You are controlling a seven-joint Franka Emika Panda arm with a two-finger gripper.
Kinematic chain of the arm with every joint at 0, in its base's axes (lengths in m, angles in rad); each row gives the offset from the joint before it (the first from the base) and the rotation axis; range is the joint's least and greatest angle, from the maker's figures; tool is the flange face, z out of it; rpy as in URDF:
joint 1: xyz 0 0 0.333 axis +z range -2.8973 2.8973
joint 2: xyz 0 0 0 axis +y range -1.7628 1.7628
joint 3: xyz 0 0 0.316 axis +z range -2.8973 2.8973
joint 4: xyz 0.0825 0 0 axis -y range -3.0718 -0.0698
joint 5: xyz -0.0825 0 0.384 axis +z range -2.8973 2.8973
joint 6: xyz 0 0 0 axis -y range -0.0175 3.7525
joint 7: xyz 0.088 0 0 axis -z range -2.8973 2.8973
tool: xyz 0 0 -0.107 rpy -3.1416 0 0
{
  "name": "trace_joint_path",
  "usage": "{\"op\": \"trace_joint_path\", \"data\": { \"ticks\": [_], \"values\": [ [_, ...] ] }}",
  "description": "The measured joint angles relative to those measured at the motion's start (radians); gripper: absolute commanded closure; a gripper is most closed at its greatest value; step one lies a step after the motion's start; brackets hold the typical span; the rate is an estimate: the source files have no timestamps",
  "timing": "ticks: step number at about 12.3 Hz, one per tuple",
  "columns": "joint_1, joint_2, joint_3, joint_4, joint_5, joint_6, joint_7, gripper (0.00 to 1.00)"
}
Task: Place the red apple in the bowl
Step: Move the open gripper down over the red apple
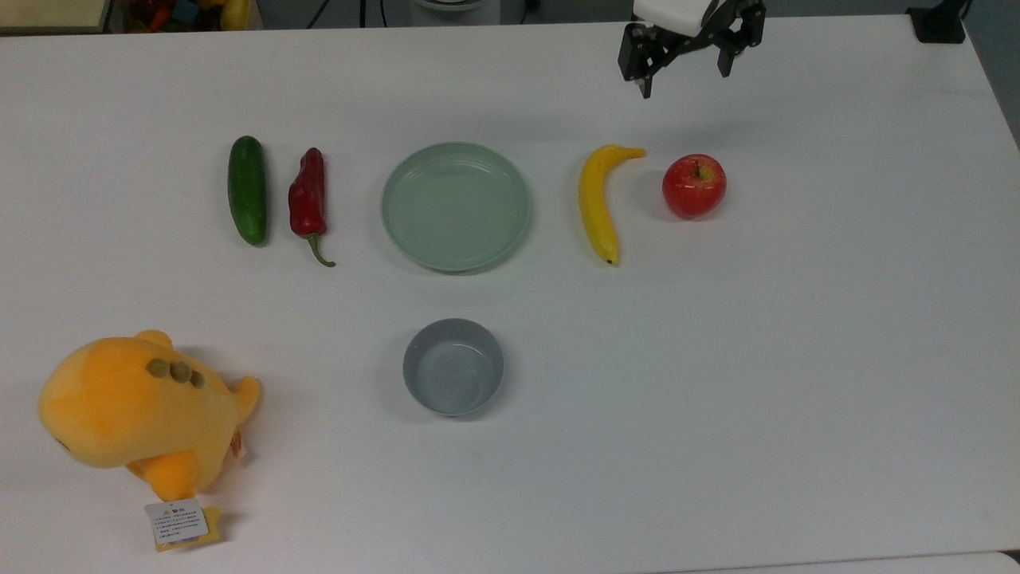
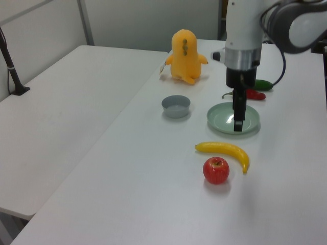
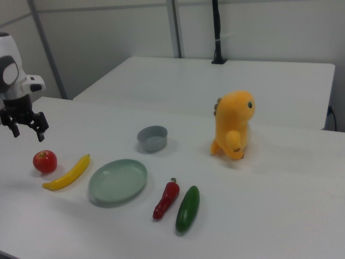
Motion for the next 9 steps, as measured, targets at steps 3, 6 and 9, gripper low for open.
{"op": "trace_joint_path", "data": {
  "ticks": [3,6,9],
  "values": [
    [0.005,0.027,0.013,-0.093,-0.021,0.195,0.016,0.00],
    [0.007,0.056,0.016,-0.112,-0.054,0.252,0.041,0.00],
    [0.004,0.055,0.015,-0.107,-0.054,0.252,0.048,0.00]
  ]
}}
